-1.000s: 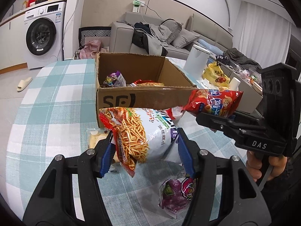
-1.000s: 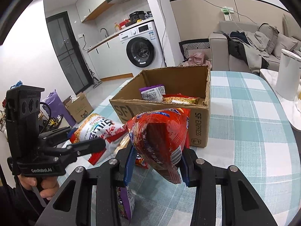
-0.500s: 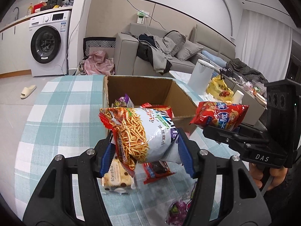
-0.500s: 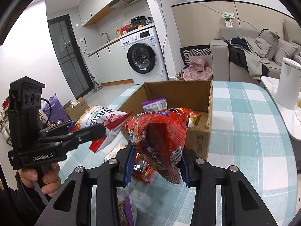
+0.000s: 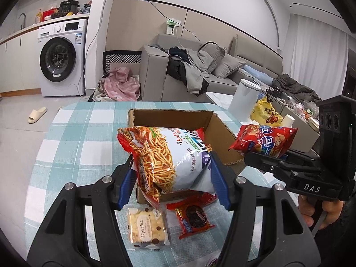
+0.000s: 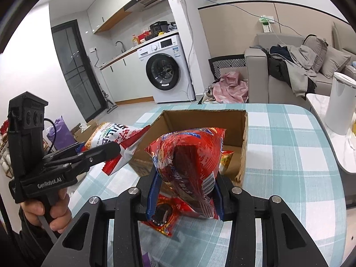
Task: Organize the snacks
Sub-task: 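Lift both held bags and carry them over the cardboard box, then open both tools to drop the bags into the box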
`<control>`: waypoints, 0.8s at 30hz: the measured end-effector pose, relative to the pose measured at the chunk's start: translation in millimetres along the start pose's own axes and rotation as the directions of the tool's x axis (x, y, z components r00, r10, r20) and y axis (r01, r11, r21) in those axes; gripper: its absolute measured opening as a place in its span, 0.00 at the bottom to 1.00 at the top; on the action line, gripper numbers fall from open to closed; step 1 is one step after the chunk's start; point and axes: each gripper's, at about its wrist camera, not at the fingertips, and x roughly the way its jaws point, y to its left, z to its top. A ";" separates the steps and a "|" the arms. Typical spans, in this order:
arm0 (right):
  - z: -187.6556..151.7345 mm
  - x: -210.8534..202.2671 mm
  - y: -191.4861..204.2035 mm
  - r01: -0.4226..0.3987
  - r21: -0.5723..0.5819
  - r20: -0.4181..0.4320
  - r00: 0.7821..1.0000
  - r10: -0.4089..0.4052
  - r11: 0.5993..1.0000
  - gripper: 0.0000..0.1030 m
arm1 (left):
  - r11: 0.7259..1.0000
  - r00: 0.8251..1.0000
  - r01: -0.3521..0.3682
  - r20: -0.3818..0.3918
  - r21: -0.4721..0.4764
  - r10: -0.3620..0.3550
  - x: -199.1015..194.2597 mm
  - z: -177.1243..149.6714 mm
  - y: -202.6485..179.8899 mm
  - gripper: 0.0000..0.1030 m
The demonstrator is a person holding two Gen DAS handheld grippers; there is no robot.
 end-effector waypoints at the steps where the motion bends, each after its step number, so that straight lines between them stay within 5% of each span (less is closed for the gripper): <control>1: 1.6 1.6 -1.2 0.001 0.002 -0.002 1.000 -0.001 1.000 0.40 | 1.000 1.000 -0.004 0.002 0.004 0.004 2.1 1.2 -0.5 0.57; 24: 24.4 40.1 -18.5 0.054 0.077 -0.029 0.998 -0.052 0.996 0.40 | 0.998 0.998 -0.053 -0.030 0.021 0.054 61.9 10.3 2.8 0.57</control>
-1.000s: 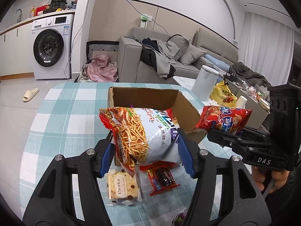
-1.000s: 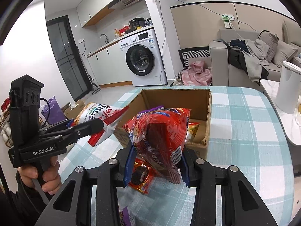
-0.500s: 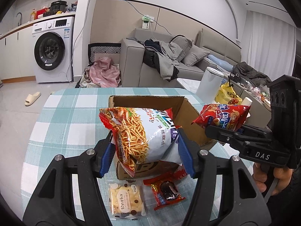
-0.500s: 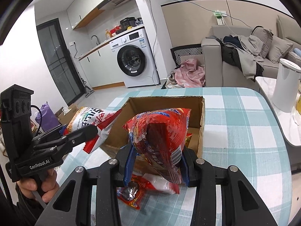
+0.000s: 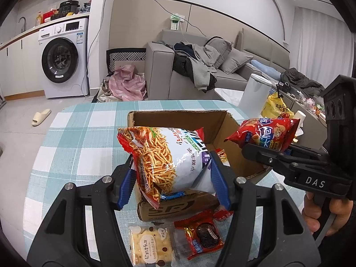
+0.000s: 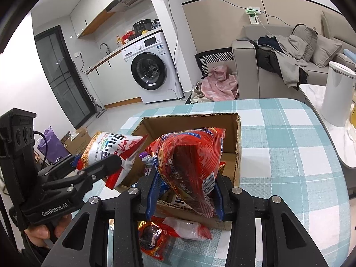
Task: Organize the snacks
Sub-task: 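Open both tools to drop the bags into the box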
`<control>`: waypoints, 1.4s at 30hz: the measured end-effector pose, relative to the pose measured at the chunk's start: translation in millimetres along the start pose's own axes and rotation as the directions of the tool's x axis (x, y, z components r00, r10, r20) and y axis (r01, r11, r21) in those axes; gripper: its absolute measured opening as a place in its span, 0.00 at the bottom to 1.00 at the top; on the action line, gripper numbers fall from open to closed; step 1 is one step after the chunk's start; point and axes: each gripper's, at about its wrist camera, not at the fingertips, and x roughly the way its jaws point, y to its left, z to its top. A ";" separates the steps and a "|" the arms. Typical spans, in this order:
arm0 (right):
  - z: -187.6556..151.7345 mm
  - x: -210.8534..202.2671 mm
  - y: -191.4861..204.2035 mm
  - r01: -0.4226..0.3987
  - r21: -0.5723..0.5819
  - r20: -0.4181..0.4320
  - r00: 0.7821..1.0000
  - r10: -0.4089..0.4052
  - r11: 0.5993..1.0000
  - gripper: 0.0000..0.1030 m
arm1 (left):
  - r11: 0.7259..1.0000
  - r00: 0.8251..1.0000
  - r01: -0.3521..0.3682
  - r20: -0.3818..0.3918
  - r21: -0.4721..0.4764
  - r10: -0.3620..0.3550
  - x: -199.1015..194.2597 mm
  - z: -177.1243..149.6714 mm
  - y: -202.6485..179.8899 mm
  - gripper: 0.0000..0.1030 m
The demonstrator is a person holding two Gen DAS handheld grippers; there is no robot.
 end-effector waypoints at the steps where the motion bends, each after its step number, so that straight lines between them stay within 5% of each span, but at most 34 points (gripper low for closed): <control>1: 0.8 1.5 -0.8 0.002 0.000 -0.002 1.000 -0.002 1.000 0.40 | 1.000 1.000 -0.005 -0.001 0.000 0.005 2.9 -0.4 0.4 0.57; 30: 8.1 32.8 -1.3 0.049 -0.006 -0.039 0.998 -0.049 0.999 0.42 | 0.999 1.000 -0.021 -0.005 0.033 0.021 34.8 -5.1 -7.8 0.57; 32: 7.8 30.3 -2.3 0.046 -0.004 -0.034 0.998 -0.047 0.999 0.48 | 0.999 1.000 -0.014 0.001 0.042 0.014 30.3 -4.9 -10.7 0.58; 37: 6.3 21.4 -0.7 0.053 -0.030 -0.017 0.998 -0.054 0.998 0.53 | 0.999 1.000 -0.020 0.004 0.045 0.020 20.3 -4.0 -12.8 0.78; 42: 0.8 5.0 -2.6 0.064 -0.033 0.010 0.998 -0.063 0.997 0.80 | 0.999 1.000 -0.003 0.015 0.035 0.002 1.9 -6.7 -9.6 0.88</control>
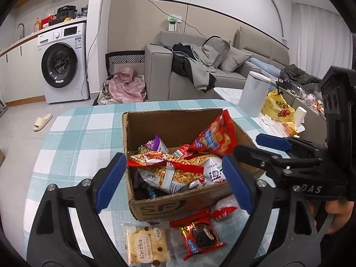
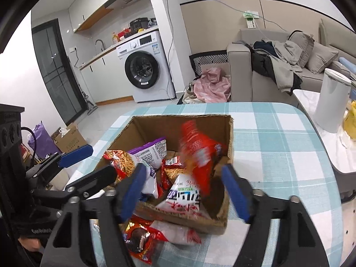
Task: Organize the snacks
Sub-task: 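Open both tools to drop the bags into the box, then withdraw both tools and move them toward the remaining snacks beside the box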
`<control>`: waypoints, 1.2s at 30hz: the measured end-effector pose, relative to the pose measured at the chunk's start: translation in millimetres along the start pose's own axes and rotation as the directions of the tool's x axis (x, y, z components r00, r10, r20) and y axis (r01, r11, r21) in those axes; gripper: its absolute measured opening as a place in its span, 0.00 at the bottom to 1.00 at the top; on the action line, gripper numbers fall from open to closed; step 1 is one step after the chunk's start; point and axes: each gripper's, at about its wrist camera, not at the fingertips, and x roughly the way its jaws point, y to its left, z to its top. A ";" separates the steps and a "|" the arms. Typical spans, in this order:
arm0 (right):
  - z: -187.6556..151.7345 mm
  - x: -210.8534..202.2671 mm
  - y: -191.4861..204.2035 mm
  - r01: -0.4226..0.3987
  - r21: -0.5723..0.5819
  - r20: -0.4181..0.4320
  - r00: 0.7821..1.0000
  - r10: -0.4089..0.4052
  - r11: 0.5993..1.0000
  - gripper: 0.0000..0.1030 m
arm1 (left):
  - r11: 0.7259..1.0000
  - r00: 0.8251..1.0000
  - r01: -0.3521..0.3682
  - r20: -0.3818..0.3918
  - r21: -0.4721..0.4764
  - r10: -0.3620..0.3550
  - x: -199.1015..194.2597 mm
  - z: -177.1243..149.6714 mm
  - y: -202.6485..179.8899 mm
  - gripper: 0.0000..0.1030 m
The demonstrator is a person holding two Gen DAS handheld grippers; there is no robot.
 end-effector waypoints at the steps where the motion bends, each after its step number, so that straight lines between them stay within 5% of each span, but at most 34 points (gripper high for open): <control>1: -1.8 -4.3 -1.6 -0.006 0.010 -0.001 1.000 0.006 1.000 0.86 | 1.000 1.000 0.002 0.005 -0.003 -0.002 -4.8 -1.2 1.9 0.91; 2: -2.9 -6.4 -3.3 -0.008 0.015 -0.004 1.000 0.008 1.000 0.93 | 1.000 1.000 -0.002 0.012 -0.005 0.002 -10.0 -1.8 3.1 0.99; 4: -6.3 -11.7 -5.6 -0.017 0.022 -0.012 1.000 0.017 1.000 0.99 | 1.000 0.999 -0.017 0.035 -0.006 0.018 -22.2 -5.2 6.1 1.00; 18: -45.5 -28.9 2.1 -0.015 0.004 -0.049 0.999 0.015 1.000 0.99 | 0.996 0.996 -0.085 0.019 -0.022 0.086 -62.5 -36.0 26.2 1.00; 36: -67.3 -3.4 -8.3 -0.005 0.059 -0.141 0.990 0.013 0.998 0.99 | 0.988 0.987 -0.152 -0.054 -0.020 0.151 -44.2 -66.8 41.6 1.00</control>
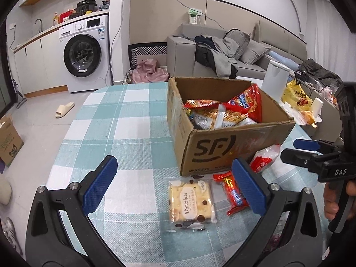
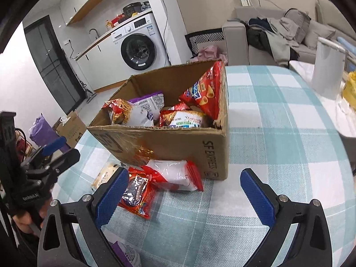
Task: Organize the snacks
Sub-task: 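Withdraw both tools and move them toward the remaining snacks beside the box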
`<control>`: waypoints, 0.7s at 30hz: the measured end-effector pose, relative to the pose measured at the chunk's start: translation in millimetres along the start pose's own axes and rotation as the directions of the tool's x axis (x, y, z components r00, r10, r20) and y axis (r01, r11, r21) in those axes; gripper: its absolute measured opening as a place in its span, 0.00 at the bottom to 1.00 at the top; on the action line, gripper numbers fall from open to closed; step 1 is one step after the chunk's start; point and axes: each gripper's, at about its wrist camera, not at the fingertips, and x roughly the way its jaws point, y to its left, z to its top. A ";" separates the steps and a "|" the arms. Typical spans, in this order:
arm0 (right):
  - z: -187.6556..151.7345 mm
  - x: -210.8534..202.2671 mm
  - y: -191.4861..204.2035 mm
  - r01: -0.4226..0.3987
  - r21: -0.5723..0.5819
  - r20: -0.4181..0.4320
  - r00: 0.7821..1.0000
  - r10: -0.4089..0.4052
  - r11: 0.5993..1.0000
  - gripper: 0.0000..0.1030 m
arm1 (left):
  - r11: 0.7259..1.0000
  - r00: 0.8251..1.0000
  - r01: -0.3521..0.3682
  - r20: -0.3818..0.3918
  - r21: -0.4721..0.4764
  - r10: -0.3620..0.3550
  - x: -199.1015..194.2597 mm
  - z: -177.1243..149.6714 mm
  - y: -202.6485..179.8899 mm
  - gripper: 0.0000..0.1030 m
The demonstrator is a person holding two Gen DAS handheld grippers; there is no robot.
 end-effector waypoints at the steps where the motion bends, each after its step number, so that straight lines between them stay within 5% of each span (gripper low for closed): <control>1: -0.1 1.4 -0.2 0.001 0.003 -0.004 1.000 -0.001 1.000 0.99 | 1.000 1.000 -0.002 -0.010 -0.002 0.002 3.1 -2.7 1.6 1.00; 21: -15.3 43.2 8.2 0.009 -0.013 -0.076 0.997 -0.010 1.000 0.84 | 1.000 0.991 -0.023 -0.128 0.005 0.023 55.2 -25.8 8.2 1.00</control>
